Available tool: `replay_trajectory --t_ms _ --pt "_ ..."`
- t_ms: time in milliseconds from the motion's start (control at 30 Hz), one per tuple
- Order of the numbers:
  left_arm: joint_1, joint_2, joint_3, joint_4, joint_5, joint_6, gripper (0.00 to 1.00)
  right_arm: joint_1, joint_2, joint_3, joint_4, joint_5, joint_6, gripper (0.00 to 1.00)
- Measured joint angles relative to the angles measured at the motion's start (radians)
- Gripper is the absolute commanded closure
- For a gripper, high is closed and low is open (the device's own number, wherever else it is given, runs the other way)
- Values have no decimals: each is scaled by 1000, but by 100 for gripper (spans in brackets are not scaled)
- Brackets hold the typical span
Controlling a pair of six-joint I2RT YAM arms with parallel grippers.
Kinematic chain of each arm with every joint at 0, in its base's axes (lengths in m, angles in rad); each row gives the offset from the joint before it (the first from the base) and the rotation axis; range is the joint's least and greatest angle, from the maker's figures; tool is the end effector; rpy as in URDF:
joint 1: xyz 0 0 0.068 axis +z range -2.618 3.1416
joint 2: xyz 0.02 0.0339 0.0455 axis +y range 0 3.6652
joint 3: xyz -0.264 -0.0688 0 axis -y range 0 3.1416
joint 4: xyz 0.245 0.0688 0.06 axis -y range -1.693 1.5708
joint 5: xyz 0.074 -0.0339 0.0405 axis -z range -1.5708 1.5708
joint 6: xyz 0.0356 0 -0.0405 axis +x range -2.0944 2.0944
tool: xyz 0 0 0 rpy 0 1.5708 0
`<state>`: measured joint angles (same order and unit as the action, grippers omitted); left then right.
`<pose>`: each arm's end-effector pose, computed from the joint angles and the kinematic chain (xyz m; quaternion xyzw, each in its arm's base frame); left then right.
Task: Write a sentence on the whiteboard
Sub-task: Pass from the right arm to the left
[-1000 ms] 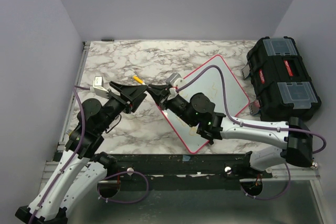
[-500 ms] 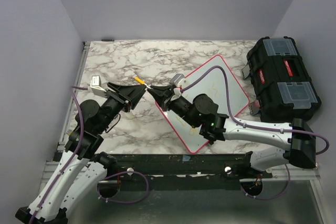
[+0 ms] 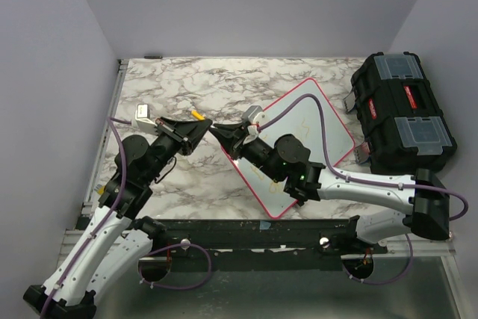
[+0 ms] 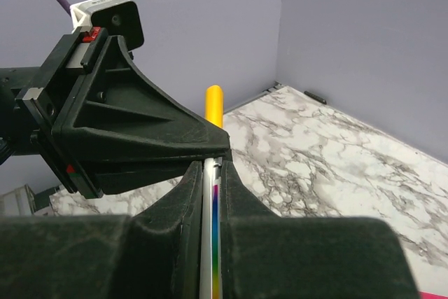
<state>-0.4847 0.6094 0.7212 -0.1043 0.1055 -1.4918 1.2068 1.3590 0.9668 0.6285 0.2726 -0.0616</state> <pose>0.1307 -0.0731 0.3524 -0.3067 0.6342 -0.6123 0.3589 0.1226 0.2948 0.3588 -0.2773 0.5571 0.3510 0.6997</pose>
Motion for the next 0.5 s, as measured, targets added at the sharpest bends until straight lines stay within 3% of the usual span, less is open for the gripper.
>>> replay_trajectory --t_ms 133,233,367,500 --pt "0 -8 0 -6 -1 3 100 1 -7 -5 -9 0 19 63" --pt "0 -17 -8 -22 -8 20 100 3 -22 -11 -41 6 37 27" --pt "0 -39 -7 -93 -44 74 100 3 -63 -14 -120 45 56 12" --pt "0 -83 -5 -214 -111 158 100 3 -120 -14 -221 99 89 9"
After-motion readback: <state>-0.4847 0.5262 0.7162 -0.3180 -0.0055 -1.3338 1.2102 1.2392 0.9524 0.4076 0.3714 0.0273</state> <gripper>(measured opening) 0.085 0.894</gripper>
